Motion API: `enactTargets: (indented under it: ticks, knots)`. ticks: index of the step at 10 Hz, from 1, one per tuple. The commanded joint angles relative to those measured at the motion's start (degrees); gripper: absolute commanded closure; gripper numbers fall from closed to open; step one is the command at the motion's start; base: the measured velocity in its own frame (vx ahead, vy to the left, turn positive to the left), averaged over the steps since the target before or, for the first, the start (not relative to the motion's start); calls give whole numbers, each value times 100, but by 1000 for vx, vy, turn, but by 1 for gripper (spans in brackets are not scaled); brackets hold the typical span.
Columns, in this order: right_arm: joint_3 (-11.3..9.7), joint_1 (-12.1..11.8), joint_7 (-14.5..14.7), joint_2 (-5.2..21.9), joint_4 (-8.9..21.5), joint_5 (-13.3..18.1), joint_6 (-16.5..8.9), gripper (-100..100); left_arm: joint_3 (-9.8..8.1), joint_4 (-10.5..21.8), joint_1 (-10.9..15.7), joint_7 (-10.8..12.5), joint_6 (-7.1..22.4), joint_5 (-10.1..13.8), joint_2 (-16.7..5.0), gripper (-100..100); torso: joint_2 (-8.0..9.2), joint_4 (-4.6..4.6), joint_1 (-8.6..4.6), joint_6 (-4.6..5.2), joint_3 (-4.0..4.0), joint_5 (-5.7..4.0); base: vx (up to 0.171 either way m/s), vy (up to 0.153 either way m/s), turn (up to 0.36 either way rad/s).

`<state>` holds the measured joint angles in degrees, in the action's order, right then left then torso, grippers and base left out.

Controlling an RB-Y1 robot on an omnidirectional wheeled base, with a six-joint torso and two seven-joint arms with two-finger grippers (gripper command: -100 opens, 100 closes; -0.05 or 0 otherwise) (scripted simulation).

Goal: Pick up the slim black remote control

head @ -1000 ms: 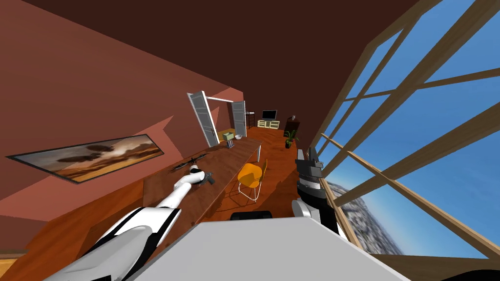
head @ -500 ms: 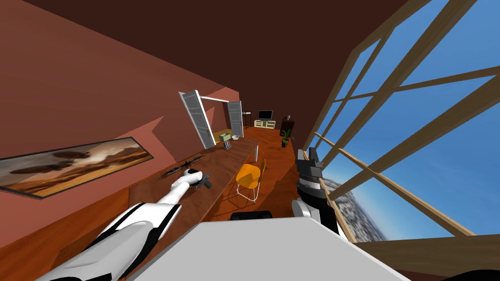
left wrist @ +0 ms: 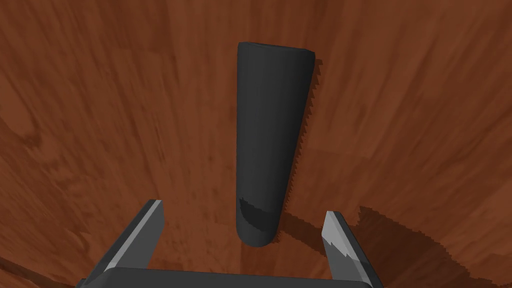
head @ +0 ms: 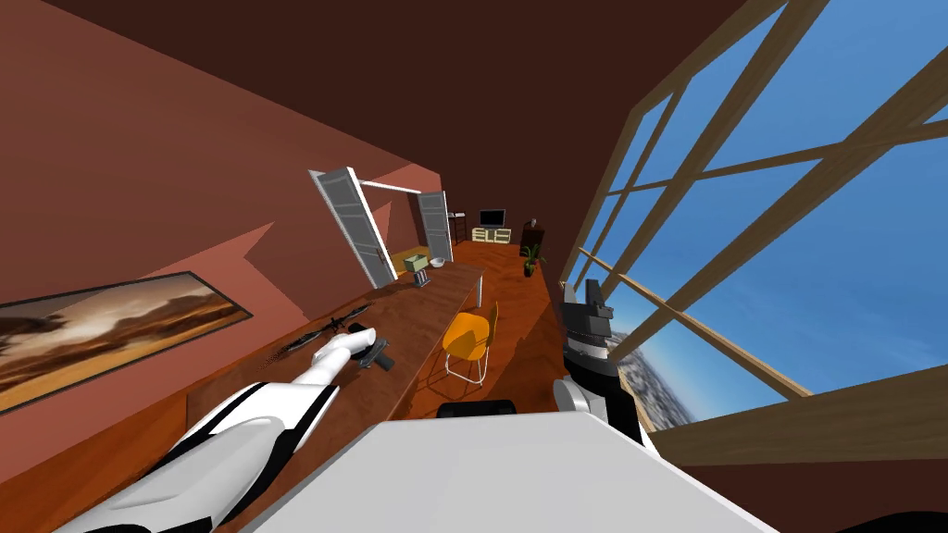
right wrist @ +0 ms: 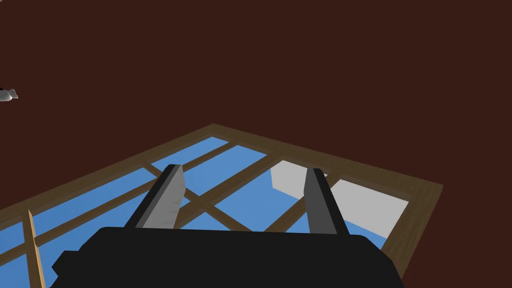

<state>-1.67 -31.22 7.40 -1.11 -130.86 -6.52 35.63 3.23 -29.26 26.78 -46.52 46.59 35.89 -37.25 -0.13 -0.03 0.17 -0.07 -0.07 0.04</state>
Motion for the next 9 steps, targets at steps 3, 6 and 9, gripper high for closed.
enactTargets:
  ticks: [3, 6, 9]
  knots:
    - [0, -1, 0, 0, 0, 0, 0, 0, 7, 519, 220, -133, -76, 37, 29, -100, 3, 0, -14, -3, 1, -2, 12, 20, -23]
    - [0, 0, 0, 0, 0, 0, 0, 0, 34, 1009, 309, -191, 75, 45, -38, -100, -1, 0, -6, 2, 0, -2, 26, 41, -192]
    - [0, -1, 0, -1, 0, 0, 0, 0, 44, 1178, 327, -208, 123, 46, -52, -100, 8, 1, -18, -4, 4, -3, 3, 16, -30]
